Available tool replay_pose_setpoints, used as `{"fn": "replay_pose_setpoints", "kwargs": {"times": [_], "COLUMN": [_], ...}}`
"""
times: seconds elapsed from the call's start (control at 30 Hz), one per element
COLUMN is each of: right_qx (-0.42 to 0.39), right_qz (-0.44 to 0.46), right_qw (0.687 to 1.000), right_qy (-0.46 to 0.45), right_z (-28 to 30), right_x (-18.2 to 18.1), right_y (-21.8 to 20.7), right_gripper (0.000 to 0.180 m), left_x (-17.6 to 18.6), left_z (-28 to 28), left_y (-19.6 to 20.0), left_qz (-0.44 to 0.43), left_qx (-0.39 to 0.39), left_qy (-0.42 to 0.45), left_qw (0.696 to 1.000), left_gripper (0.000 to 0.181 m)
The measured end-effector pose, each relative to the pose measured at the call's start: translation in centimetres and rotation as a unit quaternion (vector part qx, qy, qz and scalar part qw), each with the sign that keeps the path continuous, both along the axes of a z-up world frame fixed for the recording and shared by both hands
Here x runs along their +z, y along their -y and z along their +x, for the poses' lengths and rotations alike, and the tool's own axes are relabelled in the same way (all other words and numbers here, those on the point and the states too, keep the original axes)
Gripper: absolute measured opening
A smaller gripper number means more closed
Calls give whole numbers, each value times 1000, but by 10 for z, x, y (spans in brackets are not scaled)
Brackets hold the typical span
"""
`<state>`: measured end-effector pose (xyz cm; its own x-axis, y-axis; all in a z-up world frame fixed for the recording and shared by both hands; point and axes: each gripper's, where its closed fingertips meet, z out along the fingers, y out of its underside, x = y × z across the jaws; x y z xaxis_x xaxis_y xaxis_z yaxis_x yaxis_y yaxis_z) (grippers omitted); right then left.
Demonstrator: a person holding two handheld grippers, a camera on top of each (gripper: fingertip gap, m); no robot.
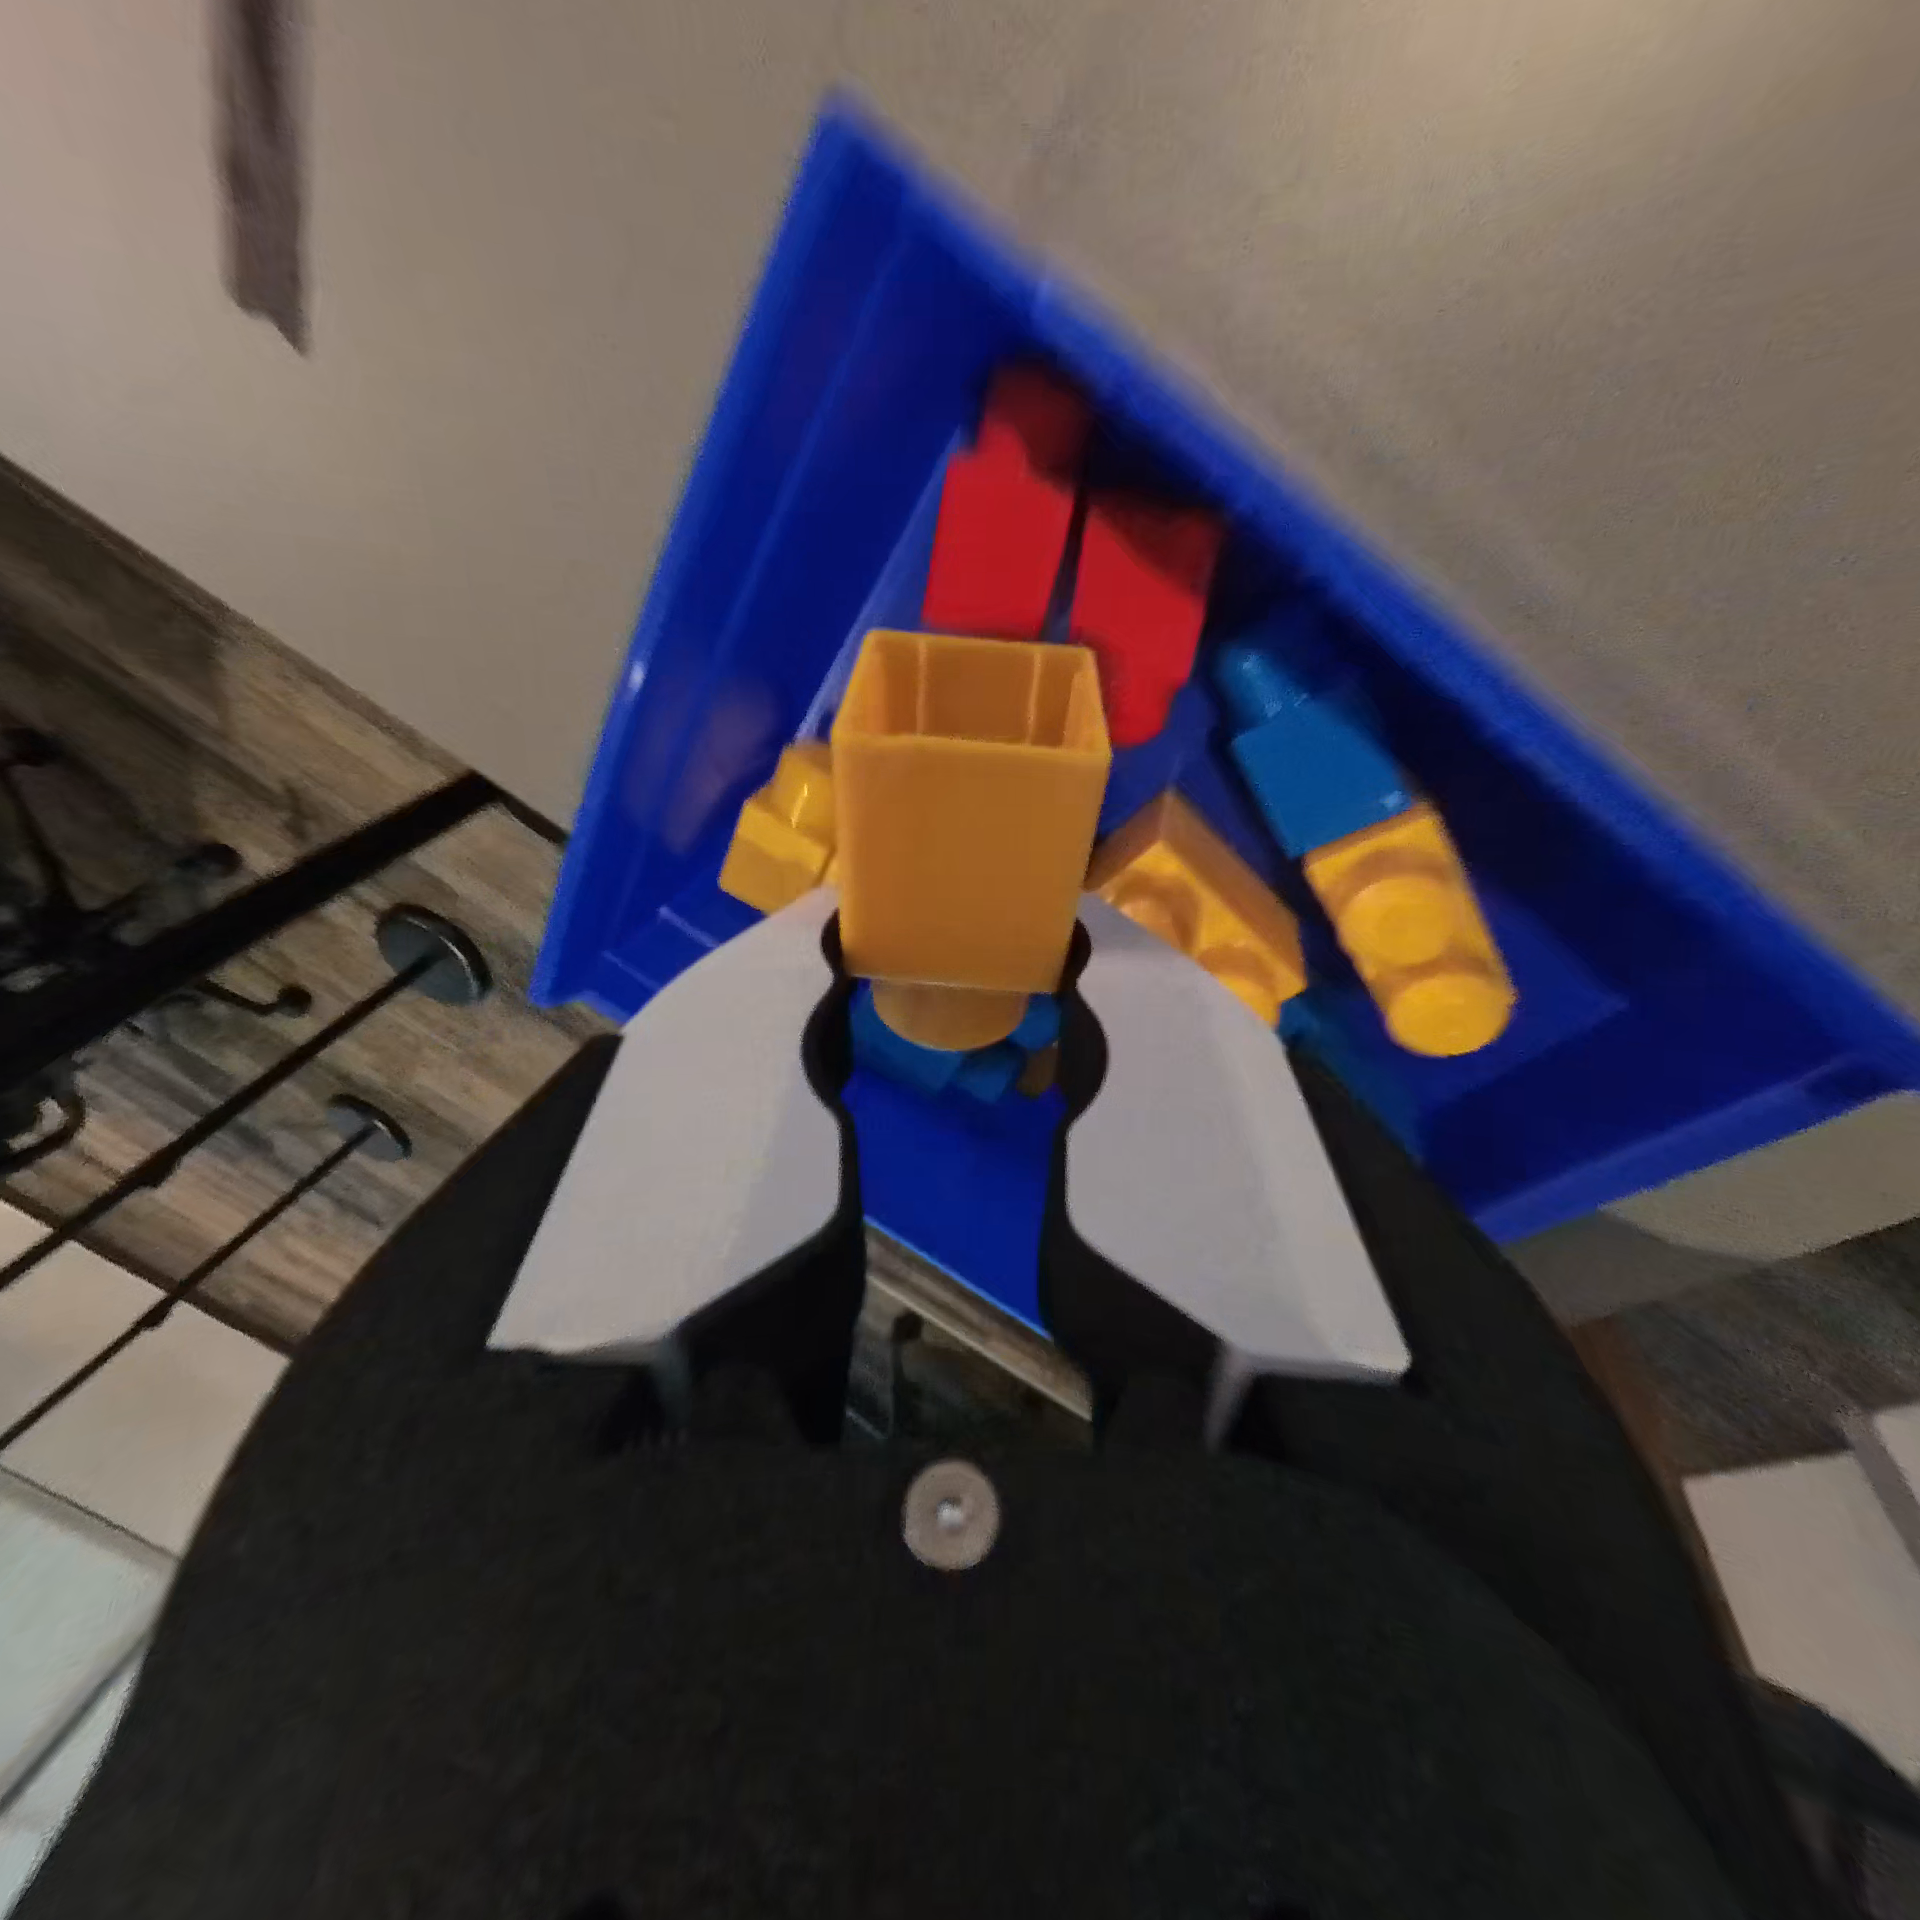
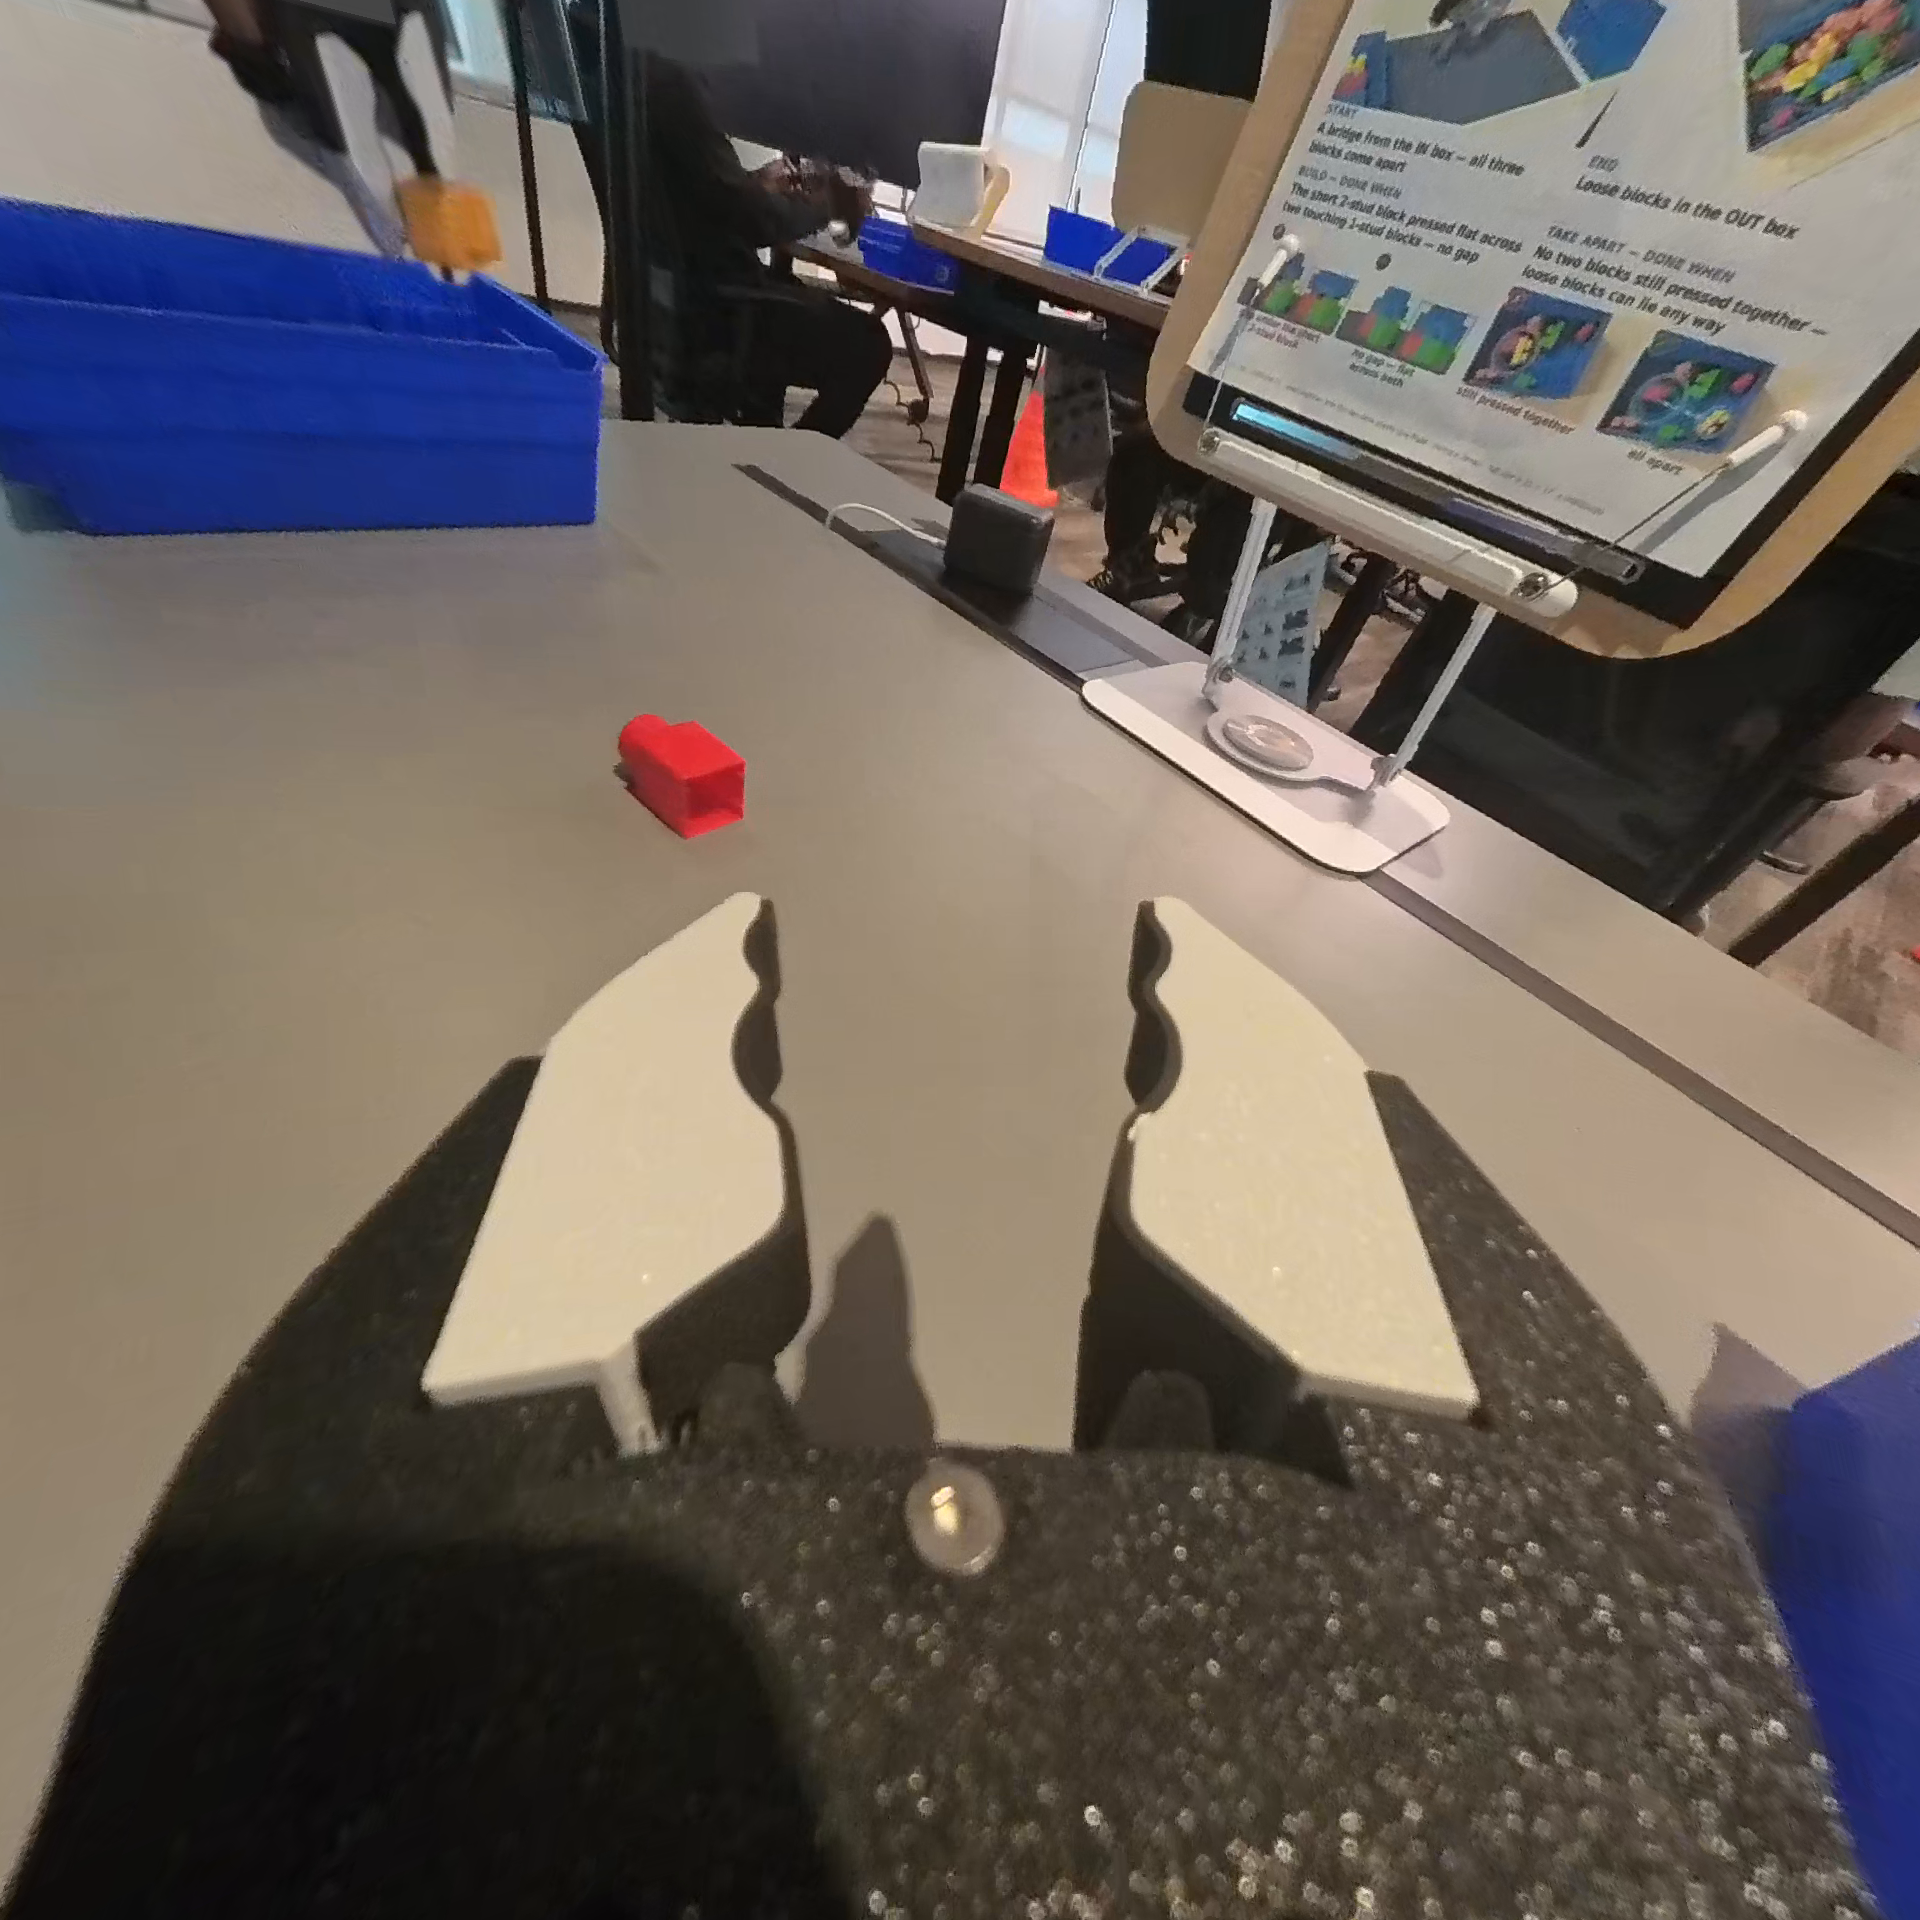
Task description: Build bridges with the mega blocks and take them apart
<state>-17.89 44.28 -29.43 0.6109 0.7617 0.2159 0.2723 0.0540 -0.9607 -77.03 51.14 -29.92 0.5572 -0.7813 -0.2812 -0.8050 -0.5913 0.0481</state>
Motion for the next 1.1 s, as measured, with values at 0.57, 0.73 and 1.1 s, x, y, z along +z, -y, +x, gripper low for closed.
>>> {"fn": "replay_pose_setpoints", "kwargs": {"times": [0.57,0.73,1.1], "right_qx": [-16,-27,-41], "right_qz": [6,4,-2], "right_qw": [1000,1000,999], "right_qy": [4,6,8], "right_z": [25,32,41], "right_x": [5,3,-2], "right_y": [25,30,33], "right_gripper": [64,64,64], "left_x": [-96,-104,-119], "left_z": [252,277,299], "left_y": [-3,-15,-20], "left_qz": [-92,-102,-118], "left_qx": [-184,-198,-212], "left_qy": [72,96,89], "left_qw": [976,970,966], "left_gripper": [36,36,36]}}
